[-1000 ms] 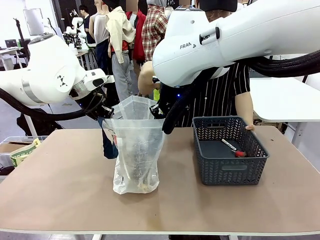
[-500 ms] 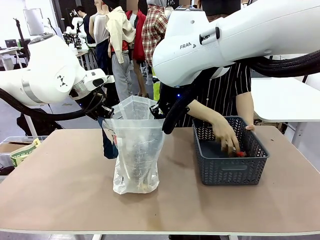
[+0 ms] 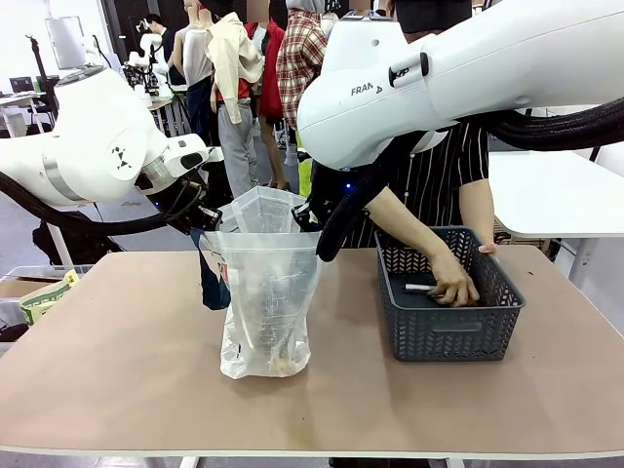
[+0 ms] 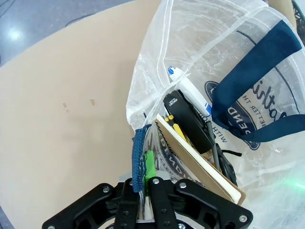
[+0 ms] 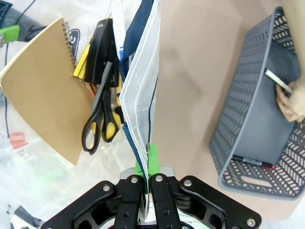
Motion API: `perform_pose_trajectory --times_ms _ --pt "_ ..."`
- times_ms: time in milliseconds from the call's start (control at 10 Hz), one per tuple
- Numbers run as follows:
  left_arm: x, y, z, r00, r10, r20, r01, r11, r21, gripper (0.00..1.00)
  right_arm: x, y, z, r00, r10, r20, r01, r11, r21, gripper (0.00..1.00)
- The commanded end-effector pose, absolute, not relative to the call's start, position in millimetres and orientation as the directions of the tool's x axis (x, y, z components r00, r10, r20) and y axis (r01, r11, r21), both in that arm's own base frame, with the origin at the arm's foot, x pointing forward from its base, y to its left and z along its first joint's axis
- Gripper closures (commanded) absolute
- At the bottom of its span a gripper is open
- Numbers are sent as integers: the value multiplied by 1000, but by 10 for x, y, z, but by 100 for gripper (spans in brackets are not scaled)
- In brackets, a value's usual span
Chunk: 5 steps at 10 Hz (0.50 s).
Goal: Transfer purchased items from the store into the shopping bag.
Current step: Move the Reusable shopping bag to the right side of the table.
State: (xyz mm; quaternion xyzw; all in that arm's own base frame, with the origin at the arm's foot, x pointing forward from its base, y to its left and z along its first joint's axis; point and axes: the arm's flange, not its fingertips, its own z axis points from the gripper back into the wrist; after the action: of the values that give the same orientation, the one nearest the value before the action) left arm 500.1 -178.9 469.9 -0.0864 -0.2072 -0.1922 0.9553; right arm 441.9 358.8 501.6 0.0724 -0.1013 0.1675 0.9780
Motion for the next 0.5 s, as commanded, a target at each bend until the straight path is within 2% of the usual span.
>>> perform_pose_trajectory --times_ms 0,400 --pt "5004 -1778 4704 840 -330 430 402 912 -85 100 4418 3575 5011 923 314 223 -342 934 104 100" --pt "5004 -1778 4704 840 -330 430 402 912 -85 100 4418 3575 5011 923 314 223 -342 934 104 100"
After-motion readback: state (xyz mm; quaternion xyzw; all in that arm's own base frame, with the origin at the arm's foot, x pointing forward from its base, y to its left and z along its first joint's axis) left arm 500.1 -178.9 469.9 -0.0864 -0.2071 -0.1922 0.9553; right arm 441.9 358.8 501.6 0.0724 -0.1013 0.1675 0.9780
